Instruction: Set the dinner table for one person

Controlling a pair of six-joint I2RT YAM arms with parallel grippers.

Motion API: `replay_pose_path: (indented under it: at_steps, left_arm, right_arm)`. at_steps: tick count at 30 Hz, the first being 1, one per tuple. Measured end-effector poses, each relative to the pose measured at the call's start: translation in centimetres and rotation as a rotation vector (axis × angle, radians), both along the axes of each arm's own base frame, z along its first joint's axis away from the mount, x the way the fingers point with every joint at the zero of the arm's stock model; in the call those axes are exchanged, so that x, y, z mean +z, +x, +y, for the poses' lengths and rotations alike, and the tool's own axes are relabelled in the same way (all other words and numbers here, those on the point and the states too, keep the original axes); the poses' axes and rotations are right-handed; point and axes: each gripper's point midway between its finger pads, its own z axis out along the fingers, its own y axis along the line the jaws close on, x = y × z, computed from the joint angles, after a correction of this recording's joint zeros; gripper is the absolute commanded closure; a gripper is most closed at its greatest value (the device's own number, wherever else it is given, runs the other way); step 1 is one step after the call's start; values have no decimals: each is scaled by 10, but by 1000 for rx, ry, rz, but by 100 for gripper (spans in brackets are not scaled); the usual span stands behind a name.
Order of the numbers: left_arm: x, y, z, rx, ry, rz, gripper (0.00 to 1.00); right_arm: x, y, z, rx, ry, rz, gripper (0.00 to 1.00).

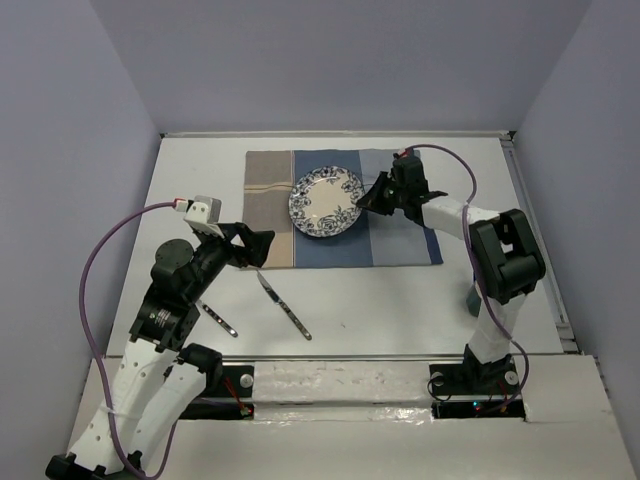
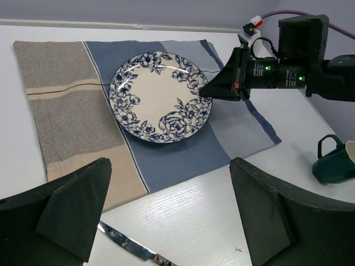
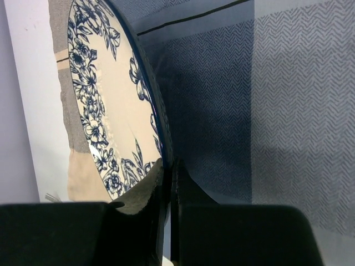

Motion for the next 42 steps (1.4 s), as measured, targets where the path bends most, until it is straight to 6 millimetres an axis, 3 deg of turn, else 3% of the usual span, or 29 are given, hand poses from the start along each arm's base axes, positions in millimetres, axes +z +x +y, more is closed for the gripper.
replay_pose_path:
  at_steps: [3,5,6,10,13,17,21,22,24,26,27,29,30,32,36,42]
  left_arm:
    - [0,0,0,1,0,0,1]
    - [0,0,0,1,1,0,1]
    - [0,0,0,1,1,0,1]
    - [0,0,0,2,1,1,1]
    - [0,0,0,2,1,1,1]
    - [0,0,1,2,0,-1,1]
    - [3,-2,1,0,-3,-10,1]
    - [4,-3,0,-4,-5,-13,1]
    - [6,-7,-3,-17,-8,-23,1]
    - [9,-11,-5,-30,-12,-32,1]
    - [11,-13,-7,-38,-16,-39,1]
    - [13,-17,-9,-53,-19,-49,1]
    - [15,-20,-11,-61,-23,-57,1]
    - [18,-24,-13,-74,-28,-67,1]
    - [22,-29,-16,-86,-33,-81,1]
    - [27,-38,-17,-98,-44,-102,1]
  right_arm:
    - [-11,5,3,-6,13,17,96]
    - [-18,7,5,-12,19,30,80]
    - [-21,7,5,-12,18,37,62]
    - [-19,8,8,2,37,32,31]
    - [-20,6,8,19,22,30,24]
    - [-19,-3,0,43,-41,32,24]
    - [33,-16,-21,18,-115,-71,32]
    - [61,-24,-35,-13,-139,-139,34]
    - [96,-48,-66,-89,-165,-223,34]
    - [125,-70,-105,-195,-185,-295,37]
    - [130,-80,-126,-259,-208,-313,38]
    - [126,-106,-164,-380,-260,-301,42]
    - [116,-123,-183,-443,-301,-264,44]
    - [101,-145,-200,-502,-350,-209,45]
    - [70,-189,-230,-604,-454,-59,49]
    - [53,-223,-255,-699,-550,71,46]
